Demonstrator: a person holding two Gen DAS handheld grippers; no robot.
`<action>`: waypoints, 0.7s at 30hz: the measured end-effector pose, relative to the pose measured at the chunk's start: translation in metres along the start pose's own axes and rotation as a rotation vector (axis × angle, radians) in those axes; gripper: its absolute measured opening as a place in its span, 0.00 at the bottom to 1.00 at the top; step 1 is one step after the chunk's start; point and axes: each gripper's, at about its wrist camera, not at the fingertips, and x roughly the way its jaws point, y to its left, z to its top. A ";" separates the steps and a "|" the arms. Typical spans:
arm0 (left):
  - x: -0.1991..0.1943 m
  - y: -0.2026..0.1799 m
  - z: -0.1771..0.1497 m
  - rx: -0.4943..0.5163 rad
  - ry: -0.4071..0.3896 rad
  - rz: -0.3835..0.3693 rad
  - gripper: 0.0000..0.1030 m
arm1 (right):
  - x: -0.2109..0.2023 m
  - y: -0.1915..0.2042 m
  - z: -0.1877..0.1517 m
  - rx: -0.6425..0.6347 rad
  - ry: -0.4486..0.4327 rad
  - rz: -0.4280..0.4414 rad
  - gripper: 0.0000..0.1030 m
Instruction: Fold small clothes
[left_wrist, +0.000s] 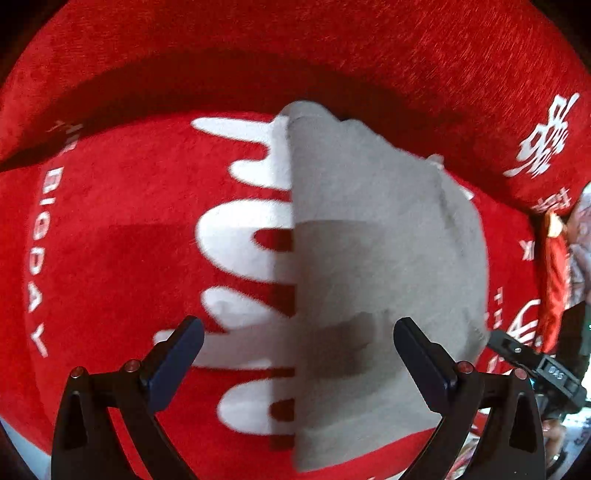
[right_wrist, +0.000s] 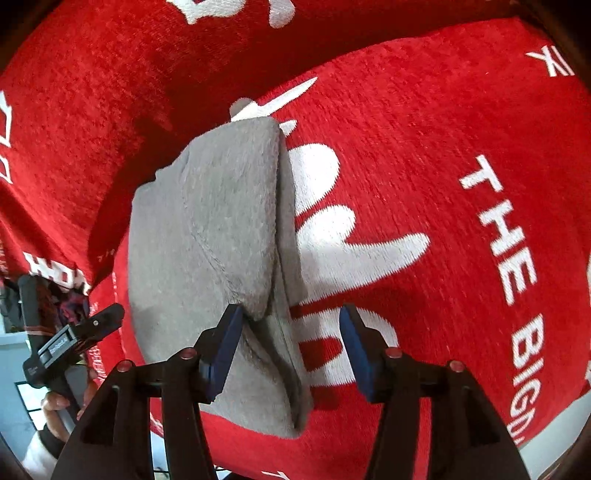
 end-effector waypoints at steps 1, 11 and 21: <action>0.001 -0.001 0.003 -0.008 0.001 -0.030 1.00 | 0.001 -0.002 0.003 0.000 -0.007 0.025 0.58; 0.033 0.006 0.020 -0.053 0.062 -0.219 1.00 | 0.025 -0.029 0.040 0.070 0.047 0.239 0.59; 0.067 -0.020 0.030 -0.004 0.105 -0.261 1.00 | 0.063 -0.013 0.064 -0.049 0.185 0.389 0.59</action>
